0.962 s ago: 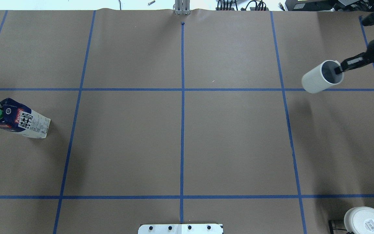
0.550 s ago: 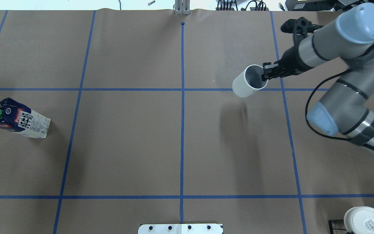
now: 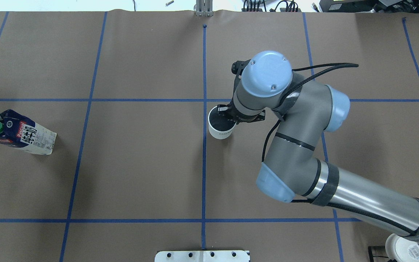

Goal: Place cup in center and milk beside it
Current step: 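Carry the white mug with the right gripper toward the table center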

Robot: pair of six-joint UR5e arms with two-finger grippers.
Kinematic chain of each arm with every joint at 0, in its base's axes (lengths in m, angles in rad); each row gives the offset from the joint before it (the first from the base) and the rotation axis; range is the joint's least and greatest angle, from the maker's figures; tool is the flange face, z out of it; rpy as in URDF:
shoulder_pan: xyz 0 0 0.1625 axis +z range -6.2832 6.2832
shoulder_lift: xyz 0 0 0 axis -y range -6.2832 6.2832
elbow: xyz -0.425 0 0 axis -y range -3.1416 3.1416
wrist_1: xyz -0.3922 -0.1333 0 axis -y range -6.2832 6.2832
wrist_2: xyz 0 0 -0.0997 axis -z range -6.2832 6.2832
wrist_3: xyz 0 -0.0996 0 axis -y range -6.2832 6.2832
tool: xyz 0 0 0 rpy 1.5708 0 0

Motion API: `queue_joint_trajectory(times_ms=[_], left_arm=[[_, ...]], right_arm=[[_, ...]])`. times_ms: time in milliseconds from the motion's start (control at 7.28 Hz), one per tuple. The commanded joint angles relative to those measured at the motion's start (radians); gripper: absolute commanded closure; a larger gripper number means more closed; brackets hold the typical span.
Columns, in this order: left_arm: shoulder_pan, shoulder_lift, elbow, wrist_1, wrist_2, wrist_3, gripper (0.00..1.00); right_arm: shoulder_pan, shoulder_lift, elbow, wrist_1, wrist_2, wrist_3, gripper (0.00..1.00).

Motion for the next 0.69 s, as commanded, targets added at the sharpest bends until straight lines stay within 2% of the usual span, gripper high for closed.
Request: queue_joint_trajectory(times_ms=[0, 275, 412, 550], left_arm=[[0.0, 0.0, 0.01, 0.0, 0.0, 0.001, 0.01], [0.0, 0.0, 0.013, -0.002, 0.0, 0.001, 0.01], [0.0, 0.0, 0.014, -0.002, 0.0, 0.001, 0.01], [0.0, 0.0, 0.014, -0.002, 0.0, 0.001, 0.01]], right_arm=[[-0.079, 0.033, -0.011, -0.041, -0.024, 0.072, 1.0], [-0.098, 0.062, -0.037, -0.039, -0.026, 0.09, 0.97], [-0.098, 0.064, -0.037, -0.038, -0.026, 0.09, 0.81], [-0.098, 0.068, -0.039, -0.036, -0.03, 0.092, 0.51]])
